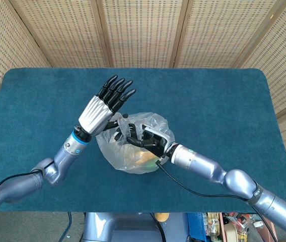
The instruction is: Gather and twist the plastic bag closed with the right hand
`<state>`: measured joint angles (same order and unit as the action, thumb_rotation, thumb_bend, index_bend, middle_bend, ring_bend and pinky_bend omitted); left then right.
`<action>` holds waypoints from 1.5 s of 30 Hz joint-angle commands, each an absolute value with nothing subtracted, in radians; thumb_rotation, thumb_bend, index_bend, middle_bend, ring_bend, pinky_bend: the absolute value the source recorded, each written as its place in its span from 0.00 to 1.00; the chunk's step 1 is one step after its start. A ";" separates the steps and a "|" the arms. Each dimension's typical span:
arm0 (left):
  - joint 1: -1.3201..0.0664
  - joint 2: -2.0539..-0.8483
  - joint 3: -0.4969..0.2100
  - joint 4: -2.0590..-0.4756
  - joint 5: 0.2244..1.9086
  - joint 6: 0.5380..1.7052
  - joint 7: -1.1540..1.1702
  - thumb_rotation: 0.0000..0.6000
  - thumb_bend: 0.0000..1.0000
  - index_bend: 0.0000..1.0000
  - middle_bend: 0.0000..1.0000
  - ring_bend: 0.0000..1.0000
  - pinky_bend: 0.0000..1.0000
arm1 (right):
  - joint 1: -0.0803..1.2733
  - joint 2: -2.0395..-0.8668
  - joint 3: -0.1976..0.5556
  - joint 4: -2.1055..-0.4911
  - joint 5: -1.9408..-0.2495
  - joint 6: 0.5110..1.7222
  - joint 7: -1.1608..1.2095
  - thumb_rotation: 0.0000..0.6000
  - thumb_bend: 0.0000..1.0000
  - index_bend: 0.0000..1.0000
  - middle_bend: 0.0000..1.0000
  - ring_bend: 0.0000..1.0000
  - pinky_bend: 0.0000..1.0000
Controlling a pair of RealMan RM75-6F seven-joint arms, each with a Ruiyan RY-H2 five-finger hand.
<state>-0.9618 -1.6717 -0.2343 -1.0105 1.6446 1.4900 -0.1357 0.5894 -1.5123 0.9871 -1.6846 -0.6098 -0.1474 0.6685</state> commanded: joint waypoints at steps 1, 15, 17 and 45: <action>-0.962 -1.674 -0.235 -1.002 1.644 1.491 -0.135 1.00 0.37 0.00 0.00 0.00 0.00 | 0.585 -1.510 0.991 -1.680 -0.603 -0.157 0.665 1.00 0.53 0.33 0.38 0.29 0.22; -0.952 -1.669 -0.214 -0.951 1.647 1.483 -0.166 1.00 0.34 0.00 0.00 0.00 0.00 | 0.560 -1.510 1.040 -1.676 -0.557 -0.193 0.649 1.00 0.53 0.33 0.38 0.30 0.25; -0.949 -1.672 -0.210 -0.939 1.648 1.486 -0.174 1.00 0.33 0.00 0.00 0.00 0.00 | 0.560 -1.508 1.042 -1.680 -0.553 -0.189 0.647 1.00 0.53 0.33 0.38 0.30 0.25; -0.839 -1.663 -0.155 -0.837 1.627 1.536 -0.380 1.00 0.19 0.00 0.00 0.00 0.00 | 0.593 -1.499 0.997 -1.722 -0.553 -0.041 0.656 1.00 0.54 0.33 0.38 0.30 0.25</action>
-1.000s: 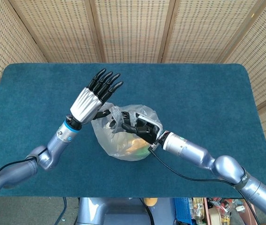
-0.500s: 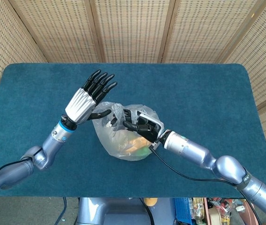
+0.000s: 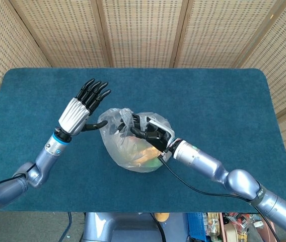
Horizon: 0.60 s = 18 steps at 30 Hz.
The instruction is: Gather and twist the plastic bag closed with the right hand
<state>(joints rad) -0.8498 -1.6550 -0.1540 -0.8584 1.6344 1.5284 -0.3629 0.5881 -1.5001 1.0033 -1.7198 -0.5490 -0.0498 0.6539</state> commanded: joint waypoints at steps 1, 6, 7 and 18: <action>-0.834 -1.665 -0.156 -0.830 1.622 1.536 -0.390 1.00 0.19 0.00 0.00 0.00 0.00 | 0.595 -1.499 0.995 -1.721 -0.554 -0.037 0.659 1.00 0.54 0.33 0.38 0.30 0.25; -0.815 -1.673 -0.161 -0.810 1.601 1.536 -0.437 1.00 0.19 0.00 0.00 0.00 0.00 | 0.603 -1.504 0.985 -1.711 -0.560 -0.014 0.667 1.00 0.54 0.33 0.38 0.29 0.25; -0.811 -1.675 -0.162 -0.810 1.596 1.535 -0.445 1.00 0.19 0.00 0.00 0.00 0.00 | 0.605 -1.507 0.983 -1.709 -0.561 -0.009 0.668 1.00 0.54 0.33 0.38 0.29 0.25; -0.784 -1.690 -0.161 -0.804 1.560 1.489 -0.495 1.00 0.19 0.00 0.00 0.00 0.00 | 0.653 -1.528 0.971 -1.692 -0.579 0.070 0.691 1.00 0.54 0.33 0.38 0.28 0.25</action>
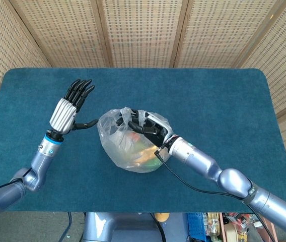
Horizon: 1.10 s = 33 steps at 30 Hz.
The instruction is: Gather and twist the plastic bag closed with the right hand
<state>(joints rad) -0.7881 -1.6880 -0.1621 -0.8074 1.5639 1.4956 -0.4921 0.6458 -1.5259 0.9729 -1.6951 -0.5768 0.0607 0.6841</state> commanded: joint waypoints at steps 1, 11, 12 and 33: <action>-0.781 -1.691 -0.160 -0.800 1.559 1.487 -0.496 1.00 0.19 0.00 0.00 0.00 0.00 | 0.658 -1.529 0.972 -1.690 -0.579 0.077 0.695 1.00 0.54 0.33 0.38 0.28 0.25; -0.763 -1.687 -0.159 -0.770 1.550 1.477 -0.520 1.00 0.19 0.00 0.00 0.00 0.00 | 0.683 -1.532 0.984 -1.680 -0.559 0.100 0.754 1.00 0.55 0.33 0.38 0.28 0.25; -0.762 -1.686 -0.158 -0.767 1.550 1.475 -0.521 1.00 0.19 0.00 0.00 0.00 0.00 | 0.684 -1.531 0.988 -1.681 -0.557 0.099 0.759 1.00 0.55 0.33 0.38 0.28 0.25; -0.709 -1.614 -0.165 -0.721 1.514 1.454 -0.570 1.00 0.19 0.00 0.00 0.00 0.00 | 0.706 -1.479 0.974 -1.692 -0.559 0.140 0.812 1.00 0.55 0.31 0.38 0.35 0.33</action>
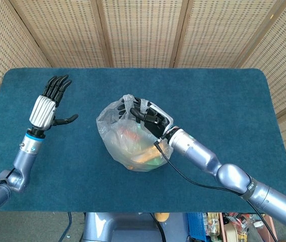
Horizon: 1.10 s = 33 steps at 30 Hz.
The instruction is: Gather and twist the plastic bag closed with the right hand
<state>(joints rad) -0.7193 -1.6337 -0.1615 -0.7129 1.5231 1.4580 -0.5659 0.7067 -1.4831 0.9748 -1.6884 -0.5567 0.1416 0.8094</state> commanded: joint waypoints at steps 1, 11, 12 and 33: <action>-0.705 -1.607 -0.166 -0.725 1.512 1.453 -0.572 1.00 0.19 0.00 0.00 0.00 0.00 | 0.706 -1.475 0.972 -1.693 -0.561 0.140 0.812 1.00 0.55 0.31 0.38 0.36 0.36; -0.647 -1.526 -0.164 -0.767 1.483 1.437 -0.575 1.00 0.19 0.00 0.00 0.00 0.00 | 0.721 -1.425 0.950 -1.721 -0.564 0.114 0.821 1.00 0.55 0.31 0.47 0.42 0.52; -0.643 -1.522 -0.165 -0.769 1.481 1.437 -0.579 1.00 0.19 0.00 0.00 0.00 0.00 | 0.724 -1.422 0.948 -1.723 -0.564 0.115 0.822 1.00 0.56 0.31 0.48 0.43 0.52; -0.577 -1.469 -0.171 -0.801 1.477 1.477 -0.594 1.00 0.19 0.00 0.00 0.00 0.00 | 0.786 -1.371 0.882 -1.757 -0.544 0.268 0.840 1.00 0.58 0.32 0.48 0.37 0.41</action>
<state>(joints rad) -0.5779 -1.4696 -0.1710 -0.8003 1.4765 1.4764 -0.5945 0.7846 -1.3724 0.8818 -1.7524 -0.5459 0.2616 0.8351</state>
